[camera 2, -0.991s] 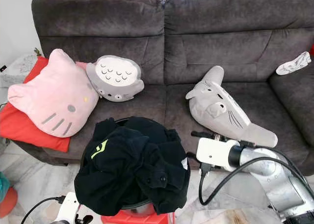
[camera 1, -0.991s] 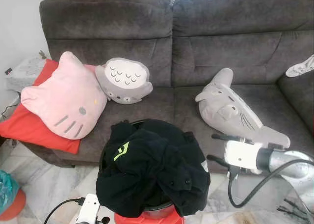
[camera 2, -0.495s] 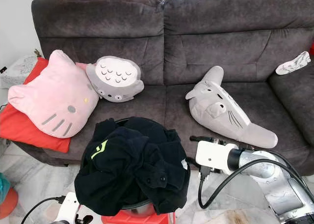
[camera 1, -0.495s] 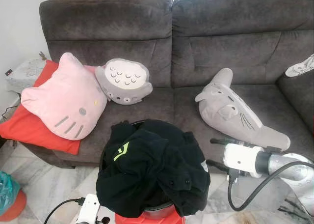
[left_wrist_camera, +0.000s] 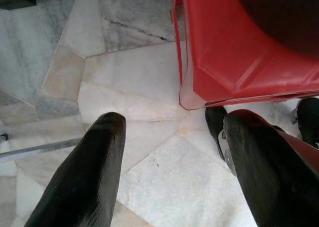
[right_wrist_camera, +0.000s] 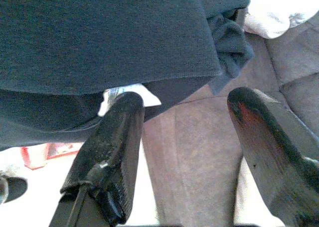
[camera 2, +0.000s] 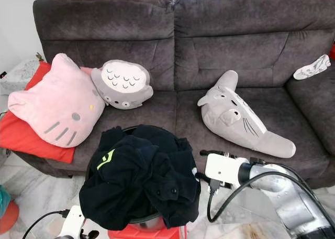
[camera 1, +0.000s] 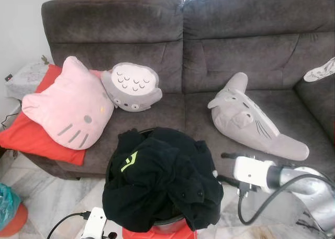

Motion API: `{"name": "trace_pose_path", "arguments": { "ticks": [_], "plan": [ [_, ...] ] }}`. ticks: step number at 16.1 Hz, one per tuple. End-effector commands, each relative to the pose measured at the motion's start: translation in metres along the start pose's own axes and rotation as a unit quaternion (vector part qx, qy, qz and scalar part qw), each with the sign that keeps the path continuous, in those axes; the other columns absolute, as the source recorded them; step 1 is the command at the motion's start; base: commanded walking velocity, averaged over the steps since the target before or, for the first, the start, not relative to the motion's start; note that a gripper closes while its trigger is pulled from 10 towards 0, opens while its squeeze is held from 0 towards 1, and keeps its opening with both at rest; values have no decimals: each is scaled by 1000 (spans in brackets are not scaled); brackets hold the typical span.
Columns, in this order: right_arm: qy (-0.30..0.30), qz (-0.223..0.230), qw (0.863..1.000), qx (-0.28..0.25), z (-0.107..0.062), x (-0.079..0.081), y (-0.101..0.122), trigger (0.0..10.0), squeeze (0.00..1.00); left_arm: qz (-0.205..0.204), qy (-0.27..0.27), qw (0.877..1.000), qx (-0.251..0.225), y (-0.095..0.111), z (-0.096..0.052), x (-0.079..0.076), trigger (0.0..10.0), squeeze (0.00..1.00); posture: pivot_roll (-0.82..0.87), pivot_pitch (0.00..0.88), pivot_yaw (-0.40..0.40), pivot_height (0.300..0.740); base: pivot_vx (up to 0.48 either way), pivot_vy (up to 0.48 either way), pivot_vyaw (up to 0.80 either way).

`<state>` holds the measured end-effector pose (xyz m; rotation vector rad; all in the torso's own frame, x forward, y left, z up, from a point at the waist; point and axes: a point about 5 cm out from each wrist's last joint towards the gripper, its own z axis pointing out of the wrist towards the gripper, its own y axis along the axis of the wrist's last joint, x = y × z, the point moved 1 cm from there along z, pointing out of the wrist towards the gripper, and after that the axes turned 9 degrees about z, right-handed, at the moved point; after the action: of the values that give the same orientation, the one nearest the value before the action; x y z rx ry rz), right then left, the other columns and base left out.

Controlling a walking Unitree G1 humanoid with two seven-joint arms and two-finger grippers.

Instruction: Hang hanger

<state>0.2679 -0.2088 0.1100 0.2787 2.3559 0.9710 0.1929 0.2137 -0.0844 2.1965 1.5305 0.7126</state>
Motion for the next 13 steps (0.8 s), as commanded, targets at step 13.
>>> {"name": "trace_pose_path", "arguments": {
  "ticks": [13],
  "plan": [
    [1,-16,1000,-18,16,3,2,10000,0,-7,8,1000,6,-5,-1,4,10000,0,-97,0,117,740,0,0,0]
  ]
}}
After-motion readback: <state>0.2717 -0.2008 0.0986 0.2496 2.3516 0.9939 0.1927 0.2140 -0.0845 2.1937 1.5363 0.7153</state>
